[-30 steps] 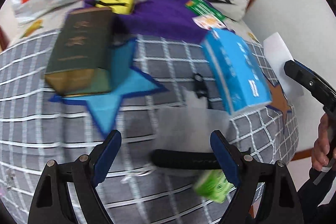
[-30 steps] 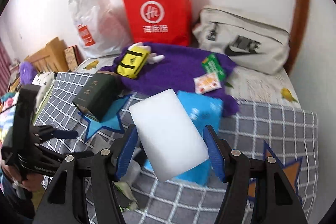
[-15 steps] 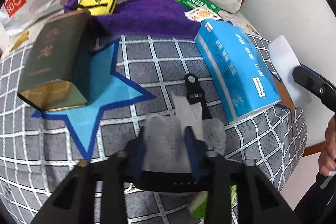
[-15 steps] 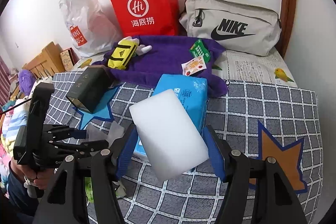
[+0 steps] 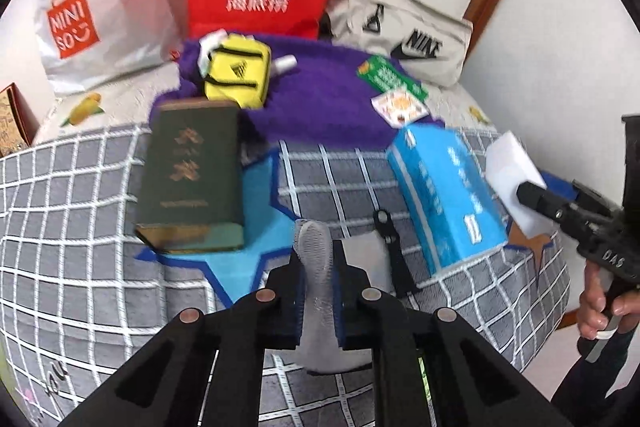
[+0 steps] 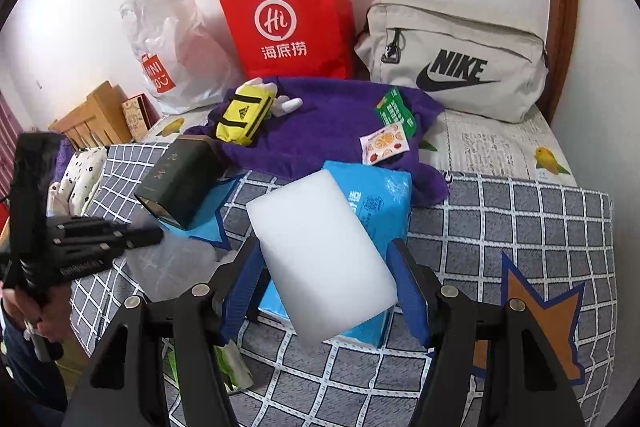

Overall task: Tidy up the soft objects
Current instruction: 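Carry the white sponge and grey mesh cloth over the purple towel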

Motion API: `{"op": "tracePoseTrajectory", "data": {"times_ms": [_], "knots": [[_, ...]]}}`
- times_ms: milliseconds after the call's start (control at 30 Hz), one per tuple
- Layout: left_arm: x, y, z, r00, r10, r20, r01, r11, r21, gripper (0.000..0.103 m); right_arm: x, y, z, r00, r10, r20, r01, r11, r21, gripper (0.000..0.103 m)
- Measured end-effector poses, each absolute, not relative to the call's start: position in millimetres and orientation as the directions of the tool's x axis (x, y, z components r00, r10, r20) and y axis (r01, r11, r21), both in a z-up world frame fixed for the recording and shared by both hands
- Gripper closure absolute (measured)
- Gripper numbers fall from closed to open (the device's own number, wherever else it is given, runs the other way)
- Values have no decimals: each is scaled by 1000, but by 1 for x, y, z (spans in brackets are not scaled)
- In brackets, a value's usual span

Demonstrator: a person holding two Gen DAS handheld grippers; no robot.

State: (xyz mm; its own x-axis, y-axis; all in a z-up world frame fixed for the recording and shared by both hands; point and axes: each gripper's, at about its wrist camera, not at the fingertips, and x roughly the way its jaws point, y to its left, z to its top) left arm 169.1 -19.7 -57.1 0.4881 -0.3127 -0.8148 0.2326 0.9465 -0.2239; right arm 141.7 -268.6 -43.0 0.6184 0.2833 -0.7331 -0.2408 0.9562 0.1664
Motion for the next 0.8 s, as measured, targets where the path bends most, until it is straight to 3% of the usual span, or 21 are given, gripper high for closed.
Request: {"op": "tracePoseTrajectory", "data": {"times_ms": [433,800], "knots": [[184,2,-31,527,-364,-768,221,931,-289,92,148,-265,-28,635,280,-720,-233,958,167,40],[203,8,-12,570,-323,-755,187,946,-263,92,160,-262,-19,645,273,-714,-228,960,162,40]]}}
